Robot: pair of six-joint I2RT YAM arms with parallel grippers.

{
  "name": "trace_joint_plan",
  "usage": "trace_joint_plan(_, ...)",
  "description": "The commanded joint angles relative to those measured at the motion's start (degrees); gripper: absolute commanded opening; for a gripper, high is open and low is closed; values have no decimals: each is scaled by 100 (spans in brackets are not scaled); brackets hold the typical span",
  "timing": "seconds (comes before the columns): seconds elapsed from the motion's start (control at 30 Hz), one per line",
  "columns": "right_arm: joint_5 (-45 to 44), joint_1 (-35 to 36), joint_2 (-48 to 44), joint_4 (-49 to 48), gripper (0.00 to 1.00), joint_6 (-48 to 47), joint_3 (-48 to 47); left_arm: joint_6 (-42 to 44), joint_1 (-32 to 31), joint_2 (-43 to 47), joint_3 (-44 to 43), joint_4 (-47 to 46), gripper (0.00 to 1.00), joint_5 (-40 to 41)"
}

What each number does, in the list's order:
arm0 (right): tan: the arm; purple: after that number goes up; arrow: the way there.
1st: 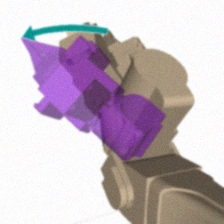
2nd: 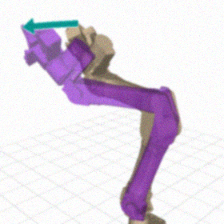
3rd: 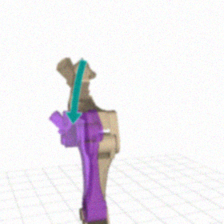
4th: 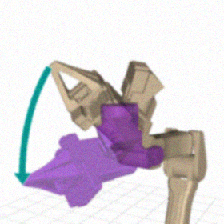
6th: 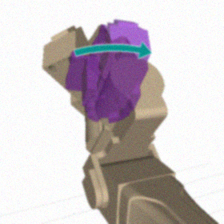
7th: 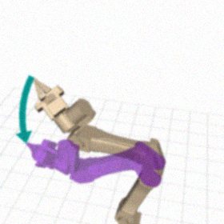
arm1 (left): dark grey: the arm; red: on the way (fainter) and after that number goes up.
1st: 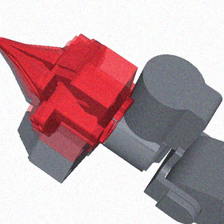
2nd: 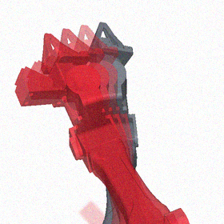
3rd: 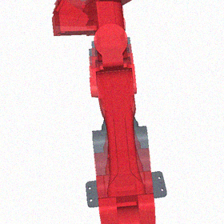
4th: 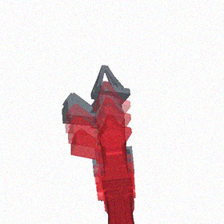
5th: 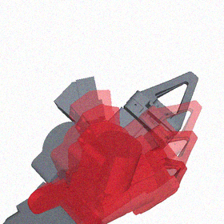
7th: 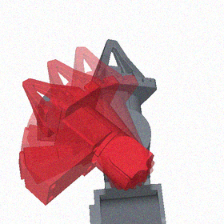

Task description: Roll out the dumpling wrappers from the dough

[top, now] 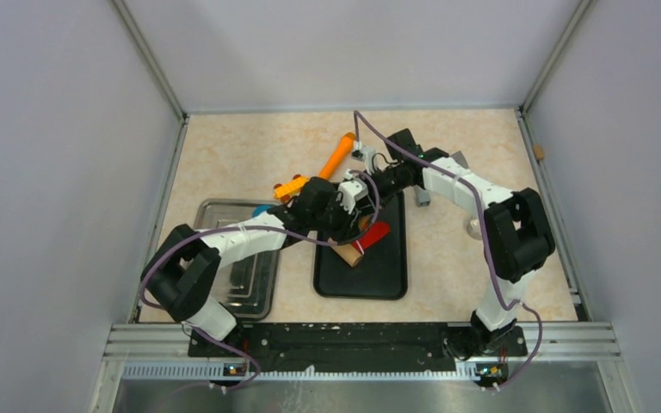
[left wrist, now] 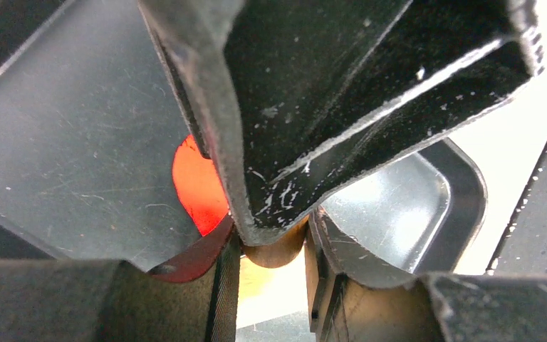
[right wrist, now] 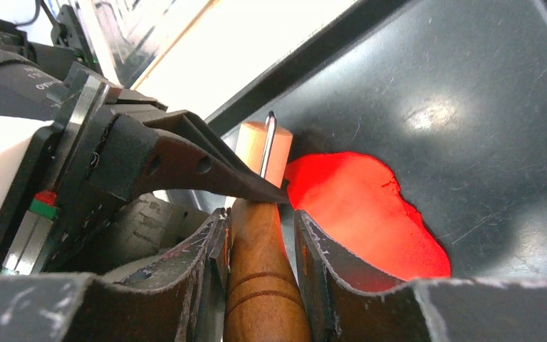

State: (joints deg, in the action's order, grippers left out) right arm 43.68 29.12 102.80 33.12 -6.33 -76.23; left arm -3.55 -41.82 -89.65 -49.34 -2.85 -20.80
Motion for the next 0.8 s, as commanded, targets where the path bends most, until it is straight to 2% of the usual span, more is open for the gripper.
trace_joint_plan(0.0, -780, 44, -408, 556, 0, -564, -718, 134, 42, 442, -677, 650, 0, -389)
trace_joint_plan(0.2, -1097, -177, -534, 725, 0, -540, -768, 464, 78, -103, -1321, 609, 0, -754)
trace_joint_plan(0.33, -1211, -410, -358, 624, 0, -347, -745, 117, 263, -578, -1657, 450, 0, -776)
trace_joint_plan(0.63, -1379, -478, 161, 239, 0, -279, -534, 17, 460, -1403, -1798, 199, 0, -833)
trace_joint_plan(0.77, -1393, -443, 484, 197, 0, -223, -483, -96, 649, -1446, -1438, 148, 0, -847)
